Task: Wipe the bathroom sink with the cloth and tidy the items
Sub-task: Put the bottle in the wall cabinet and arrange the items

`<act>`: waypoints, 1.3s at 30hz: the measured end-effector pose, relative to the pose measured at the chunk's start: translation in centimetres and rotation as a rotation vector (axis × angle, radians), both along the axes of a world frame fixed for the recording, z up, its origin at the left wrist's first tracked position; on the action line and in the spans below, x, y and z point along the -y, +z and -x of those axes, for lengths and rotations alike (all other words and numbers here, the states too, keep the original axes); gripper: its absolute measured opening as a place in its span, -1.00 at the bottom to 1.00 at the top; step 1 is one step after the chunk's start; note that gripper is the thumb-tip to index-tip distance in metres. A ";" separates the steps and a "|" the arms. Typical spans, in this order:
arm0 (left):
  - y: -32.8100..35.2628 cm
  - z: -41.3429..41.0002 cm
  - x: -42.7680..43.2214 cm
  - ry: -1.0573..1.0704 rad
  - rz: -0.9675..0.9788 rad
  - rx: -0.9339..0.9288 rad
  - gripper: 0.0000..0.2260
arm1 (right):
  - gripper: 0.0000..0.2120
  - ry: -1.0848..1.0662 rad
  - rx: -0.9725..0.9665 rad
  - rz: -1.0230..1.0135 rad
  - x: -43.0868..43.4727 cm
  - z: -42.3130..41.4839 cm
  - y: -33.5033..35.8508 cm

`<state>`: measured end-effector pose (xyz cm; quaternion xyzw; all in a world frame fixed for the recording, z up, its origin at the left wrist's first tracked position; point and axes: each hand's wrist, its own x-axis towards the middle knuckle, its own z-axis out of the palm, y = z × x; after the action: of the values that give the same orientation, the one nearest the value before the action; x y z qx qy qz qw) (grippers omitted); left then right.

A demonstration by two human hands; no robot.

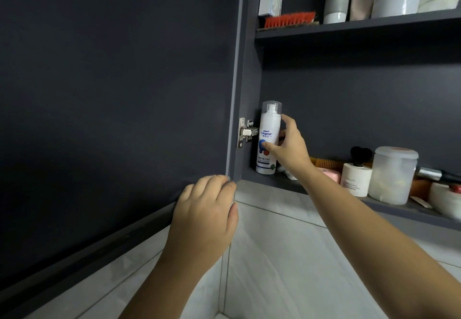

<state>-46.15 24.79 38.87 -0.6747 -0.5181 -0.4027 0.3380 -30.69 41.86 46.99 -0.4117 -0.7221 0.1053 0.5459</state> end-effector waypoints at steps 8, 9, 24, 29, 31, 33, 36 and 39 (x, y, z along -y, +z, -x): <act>-1.2 -0.6 1.2 0.011 0.008 -0.034 -0.69 | -0.29 -0.124 0.076 -0.019 3.8 -0.9 -1.8; -1.5 -0.8 1.5 0.006 0.007 -0.036 -0.69 | -0.35 -0.137 0.097 -0.033 4.9 -1.3 -2.4; -17.4 -2.2 6.5 -0.167 0.375 0.193 -0.66 | -0.71 -0.434 0.494 -0.127 23.6 -8.1 -24.0; -23.5 -3.3 9.0 -0.235 0.577 0.251 -0.64 | -0.82 -0.513 0.548 0.079 29.3 -10.6 -30.3; -25.3 -4.1 9.9 -0.268 0.666 0.262 -0.62 | -0.76 -0.540 0.568 0.149 31.2 -11.9 -32.1; -26.7 -4.9 10.7 -0.308 0.733 0.274 -0.61 | -0.76 -0.586 0.571 0.194 32.8 -13.2 -33.1; -27.7 -6.6 11.4 -0.373 0.786 0.289 -0.61 | -0.75 -0.668 0.553 0.244 34.8 -15.6 -34.1; -27.8 -8.7 11.7 -0.433 0.787 0.279 -0.62 | -0.77 -0.740 0.538 0.274 36.3 -18.3 -34.6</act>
<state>-37.44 13.06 11.03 -0.7835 -0.5193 -0.3235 -0.1082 -12.39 5.53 12.35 -0.7219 -0.6223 -0.1123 0.2810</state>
